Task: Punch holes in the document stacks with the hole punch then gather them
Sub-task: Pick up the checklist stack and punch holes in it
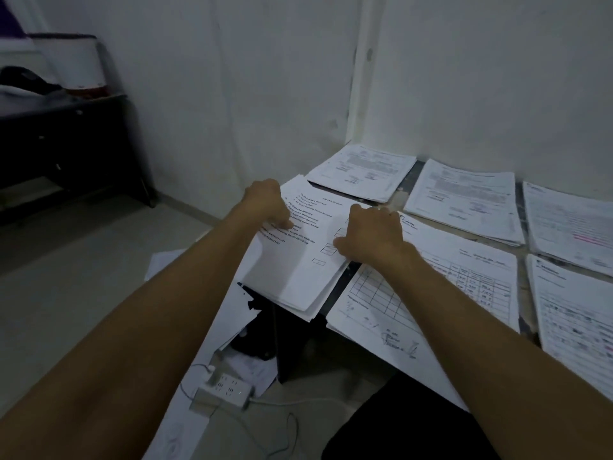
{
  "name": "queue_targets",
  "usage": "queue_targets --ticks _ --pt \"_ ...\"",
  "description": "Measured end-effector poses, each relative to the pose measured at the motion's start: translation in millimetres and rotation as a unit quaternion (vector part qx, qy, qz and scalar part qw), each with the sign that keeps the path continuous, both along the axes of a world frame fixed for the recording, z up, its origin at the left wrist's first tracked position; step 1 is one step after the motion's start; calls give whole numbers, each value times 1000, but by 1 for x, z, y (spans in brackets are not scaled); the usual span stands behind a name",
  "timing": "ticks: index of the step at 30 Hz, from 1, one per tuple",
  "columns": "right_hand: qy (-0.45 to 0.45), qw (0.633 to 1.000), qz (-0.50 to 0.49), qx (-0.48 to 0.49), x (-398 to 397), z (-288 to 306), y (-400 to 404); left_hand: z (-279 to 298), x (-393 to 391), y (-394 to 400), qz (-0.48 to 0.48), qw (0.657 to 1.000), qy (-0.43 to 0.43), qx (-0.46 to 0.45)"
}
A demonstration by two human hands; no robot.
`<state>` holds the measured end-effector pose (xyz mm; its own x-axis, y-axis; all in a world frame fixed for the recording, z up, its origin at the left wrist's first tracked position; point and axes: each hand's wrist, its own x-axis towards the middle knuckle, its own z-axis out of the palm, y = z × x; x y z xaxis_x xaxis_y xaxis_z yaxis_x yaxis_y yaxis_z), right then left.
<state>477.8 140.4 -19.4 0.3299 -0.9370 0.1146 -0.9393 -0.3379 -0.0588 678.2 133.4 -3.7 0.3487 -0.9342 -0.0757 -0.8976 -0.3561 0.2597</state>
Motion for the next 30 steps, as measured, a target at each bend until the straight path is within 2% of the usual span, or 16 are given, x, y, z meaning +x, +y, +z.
queue_targets --ticks 3,5,7,10,13,16,23,30 --pt "-7 1000 -1 5 0 1 -1 0 6 -1 49 982 184 -14" --pt "-16 1000 2 8 -1 3 -3 -7 11 -2 80 962 250 -67" --pt "-28 1000 1 8 -1 4 -3 -18 9 -2 101 958 240 -122" --pt "-27 1000 -7 5 0 1 -1 -41 -1 -1 120 961 134 -209" --pt "-49 999 -12 13 0 -3 0 -53 -7 -3 109 965 49 -232" --pt "-87 996 -20 19 5 -4 3 -56 -4 -4 112 959 83 -245" --pt "-143 989 -20 29 13 -3 9 -60 1 -3 122 919 146 -345" --pt "-228 970 -46 73 8 2 2 -57 7 -4 108 903 252 -329"
